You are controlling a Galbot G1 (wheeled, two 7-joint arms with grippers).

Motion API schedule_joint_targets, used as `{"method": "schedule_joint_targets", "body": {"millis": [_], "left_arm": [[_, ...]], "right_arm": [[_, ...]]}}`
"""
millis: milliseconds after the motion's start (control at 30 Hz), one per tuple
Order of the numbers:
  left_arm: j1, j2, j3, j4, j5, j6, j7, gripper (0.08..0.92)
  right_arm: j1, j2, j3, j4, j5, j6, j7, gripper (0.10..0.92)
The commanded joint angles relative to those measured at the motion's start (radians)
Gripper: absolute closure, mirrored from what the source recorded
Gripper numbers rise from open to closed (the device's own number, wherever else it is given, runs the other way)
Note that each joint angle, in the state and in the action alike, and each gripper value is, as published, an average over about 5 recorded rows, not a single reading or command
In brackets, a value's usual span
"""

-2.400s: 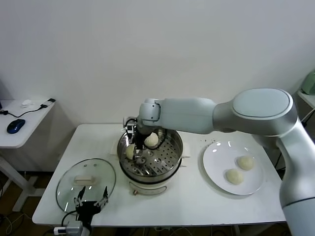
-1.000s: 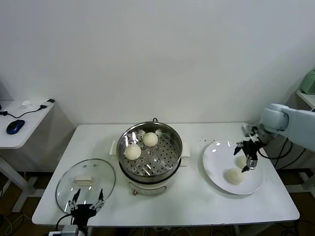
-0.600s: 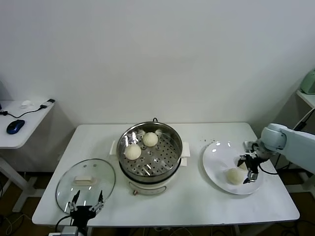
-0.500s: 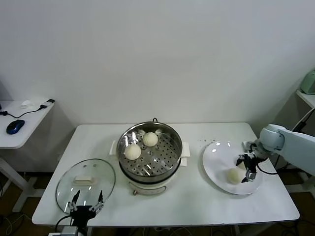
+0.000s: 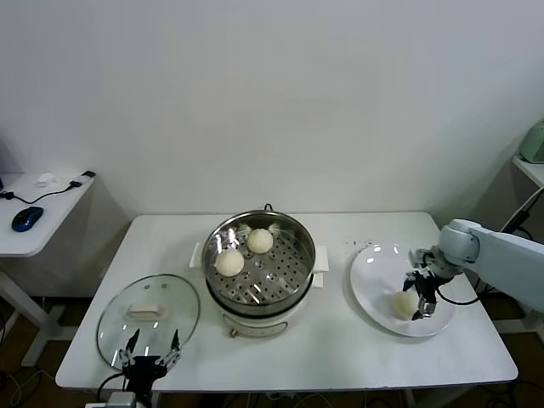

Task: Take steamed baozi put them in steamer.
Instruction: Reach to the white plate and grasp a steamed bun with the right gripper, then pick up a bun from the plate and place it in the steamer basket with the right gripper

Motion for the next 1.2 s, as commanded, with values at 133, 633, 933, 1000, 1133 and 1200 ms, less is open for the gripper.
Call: {"method": "schedule_joint_targets", "body": {"millis": [133,633,933,1000,1133,1200], "left_arm": [[-0.001,-0.001,0.000,0.002,0.000,-0.001,0.000,0.177],[0.003,0.001,0.005,-0.009,0.007,-0.007,-0.001,0.177],[0.019,-0.001,0.004,-0.022,0.024,-0.009,-0.001,0.177],[0.021,-0.001,0.000,-0.024,0.023,-0.009,-0.001,0.177],[0.023,-0.003,-0.007,-0.026,0.021,-0.009,-0.002,0.177],[0.024,-0.004,-0.008,-0.026,0.021,-0.009,-0.002,0.177]], "right_arm": [[0.006,0.005,0.013,-0.003,-0.020,-0.001,0.011,0.354],[0.647,0.158,-0.289,0.077,0.190,0.229,-0.083,0.372],[0.832,0.418,-0.259,0.250,0.265,0.443,-0.118,0.373],[0.808,0.464,-0.240,0.314,0.236,0.481,-0.110,0.374],[0.713,0.541,-0.211,0.401,0.115,0.542,-0.096,0.373],[0.657,0.578,-0.205,0.412,0.032,0.572,-0.089,0.372]]}}
